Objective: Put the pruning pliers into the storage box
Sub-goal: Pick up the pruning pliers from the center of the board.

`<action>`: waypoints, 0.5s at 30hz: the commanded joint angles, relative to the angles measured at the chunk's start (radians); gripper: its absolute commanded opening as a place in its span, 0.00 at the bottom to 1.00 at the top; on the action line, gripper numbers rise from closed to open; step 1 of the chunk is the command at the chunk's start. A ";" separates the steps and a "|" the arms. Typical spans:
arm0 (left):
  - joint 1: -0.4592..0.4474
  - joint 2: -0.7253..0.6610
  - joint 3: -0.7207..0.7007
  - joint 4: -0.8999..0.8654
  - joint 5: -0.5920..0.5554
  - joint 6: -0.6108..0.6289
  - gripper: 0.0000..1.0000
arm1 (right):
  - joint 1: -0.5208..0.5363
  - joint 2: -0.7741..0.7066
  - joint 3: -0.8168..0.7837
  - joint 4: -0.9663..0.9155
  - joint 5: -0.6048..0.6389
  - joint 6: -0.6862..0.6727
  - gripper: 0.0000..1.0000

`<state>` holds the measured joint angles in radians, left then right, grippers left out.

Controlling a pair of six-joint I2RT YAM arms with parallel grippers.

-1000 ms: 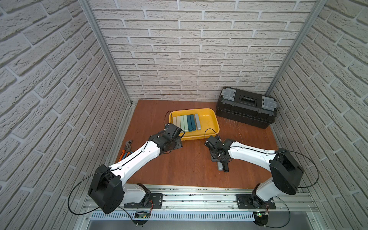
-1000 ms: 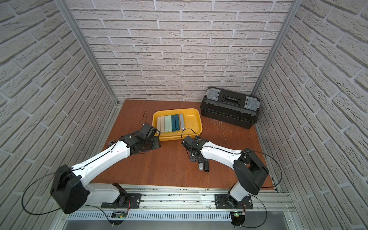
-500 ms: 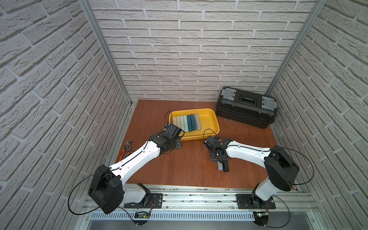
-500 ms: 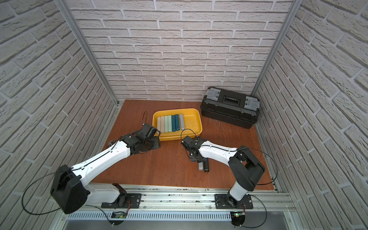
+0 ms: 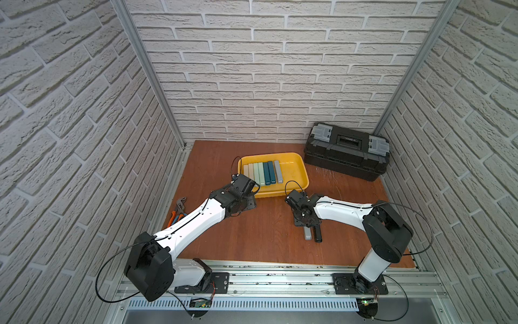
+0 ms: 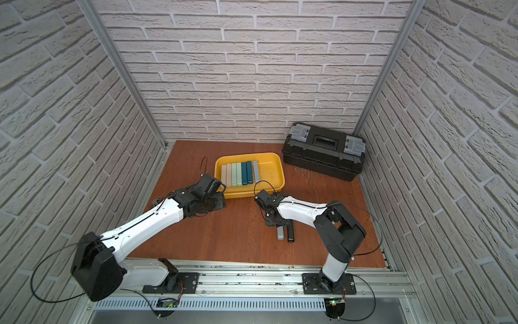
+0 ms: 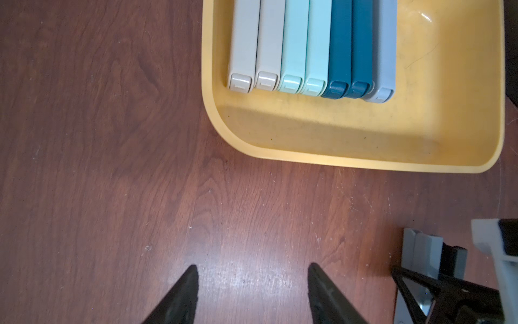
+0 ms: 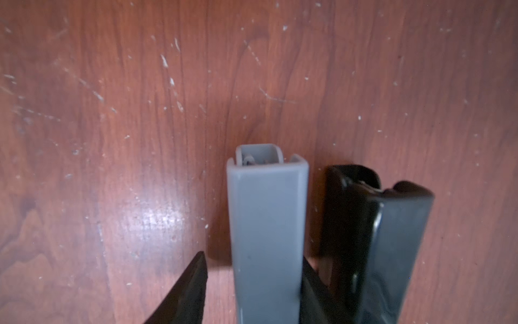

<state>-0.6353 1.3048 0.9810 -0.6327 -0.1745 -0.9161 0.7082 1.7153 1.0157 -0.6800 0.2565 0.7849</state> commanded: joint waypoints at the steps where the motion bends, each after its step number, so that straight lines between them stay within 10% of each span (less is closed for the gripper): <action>1: 0.001 -0.010 0.002 -0.007 -0.016 -0.007 0.62 | 0.000 0.019 0.030 0.030 -0.023 -0.017 0.48; 15: 0.005 -0.012 -0.002 0.002 -0.020 -0.008 0.62 | 0.006 0.047 0.065 0.040 -0.072 -0.037 0.33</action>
<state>-0.6350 1.3048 0.9810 -0.6323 -0.1776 -0.9180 0.7090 1.7607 1.0538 -0.6476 0.1963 0.7586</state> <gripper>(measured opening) 0.625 0.333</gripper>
